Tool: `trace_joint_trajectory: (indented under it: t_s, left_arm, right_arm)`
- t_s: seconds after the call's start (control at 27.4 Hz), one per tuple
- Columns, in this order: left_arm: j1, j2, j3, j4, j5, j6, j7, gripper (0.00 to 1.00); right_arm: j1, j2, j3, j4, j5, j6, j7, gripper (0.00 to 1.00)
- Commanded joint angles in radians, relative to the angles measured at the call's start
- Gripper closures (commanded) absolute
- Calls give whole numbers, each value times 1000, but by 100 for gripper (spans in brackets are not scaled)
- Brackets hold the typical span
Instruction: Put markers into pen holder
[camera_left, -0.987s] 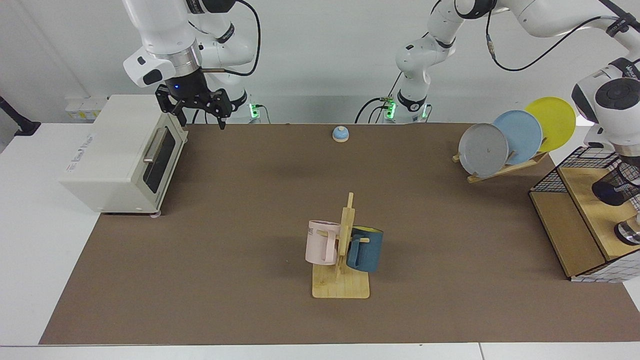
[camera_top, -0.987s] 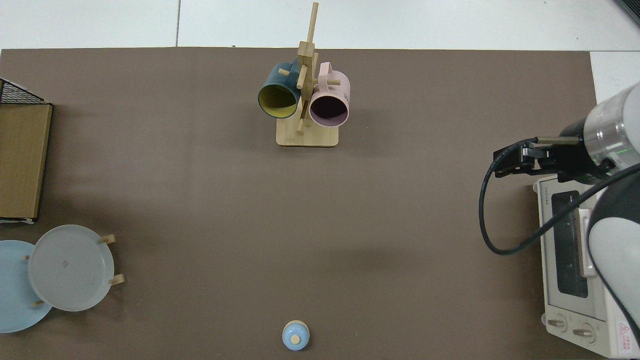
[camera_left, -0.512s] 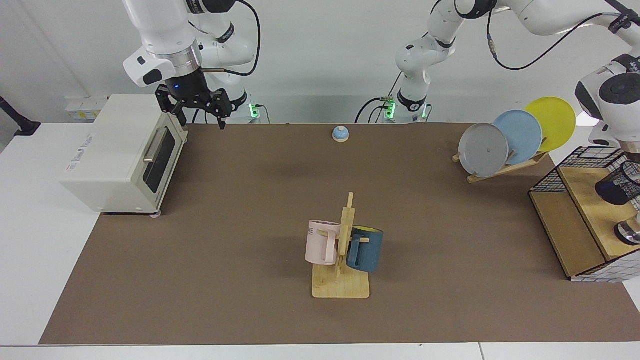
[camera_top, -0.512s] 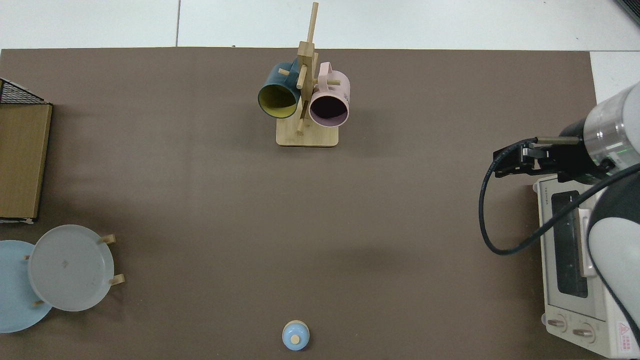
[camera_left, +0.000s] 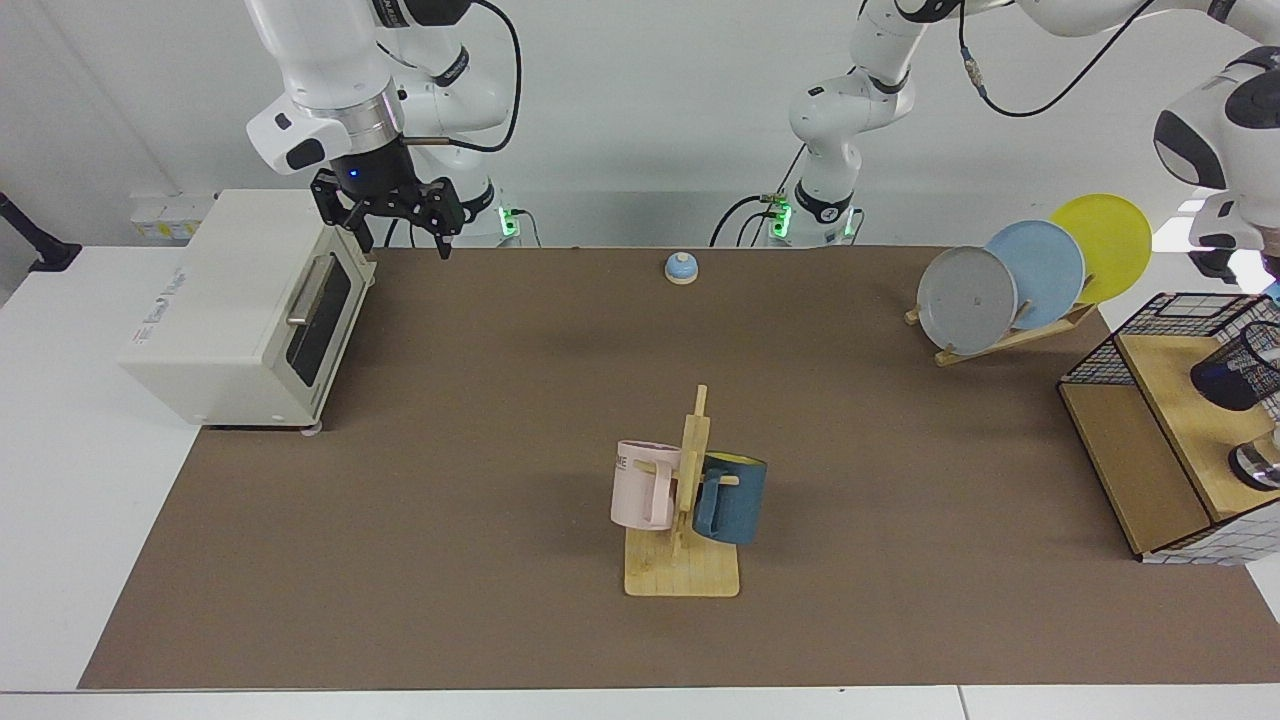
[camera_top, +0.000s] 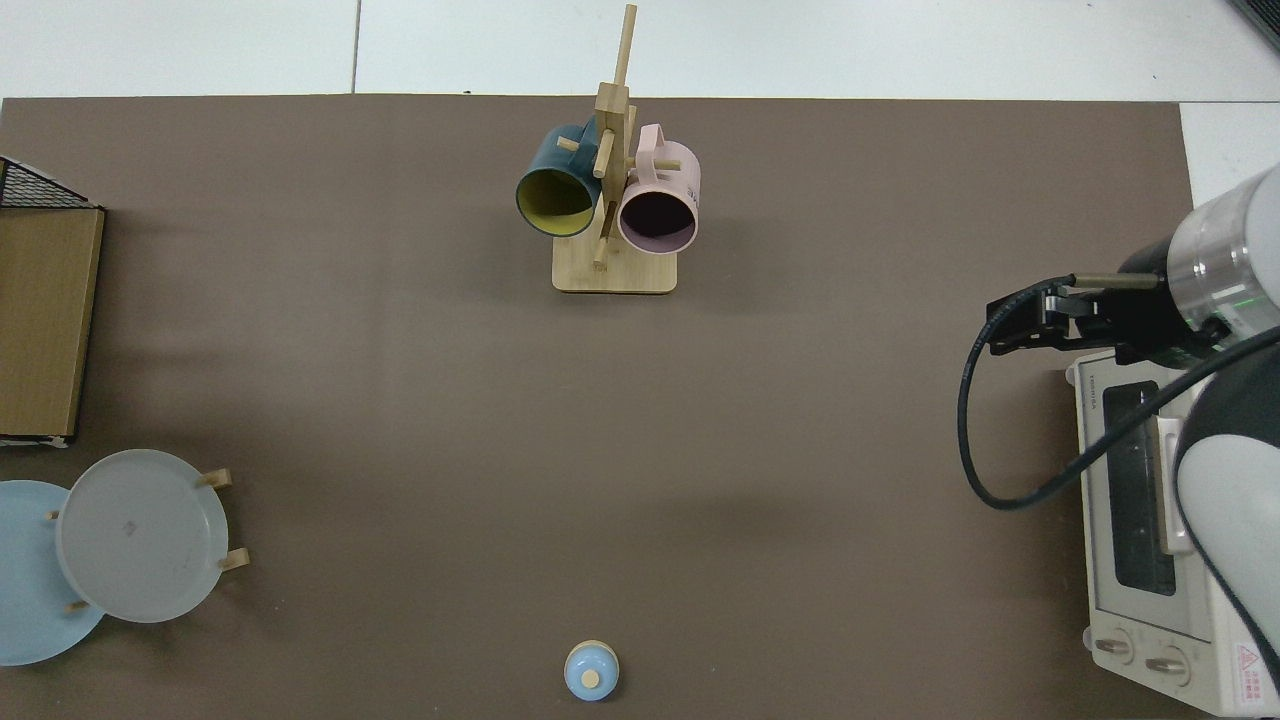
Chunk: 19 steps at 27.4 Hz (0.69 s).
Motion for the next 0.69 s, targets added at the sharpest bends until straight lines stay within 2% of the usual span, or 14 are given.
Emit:
trace_joint_trajectory:
  t_s: [0.0,0.15,0.37,0.55,0.66]
  left_arm:
    - [-86,-51,39,26,-115,-125,4,0]
    - [-135,-97,39,28,-175,-202,-57,0]
    - [-217,-146,59,28,-275,-340,-328,0]
    - [-243,-154,38,35,-333,-421,-489,0]
    - [-295,-157,44,43,-382,-489,-600,0]
  right_arm:
    - [-18,-5,8,-2,20,6,-23,0]
    - [-18,-5,8,-2,20,6,-23,0]
    - [-18,-5,8,-2,20,6,-23,0]
    - [-18,-5,7,-2,19,6,-23,0]
    - [-18,-5,8,-2,20,6,-23,0]
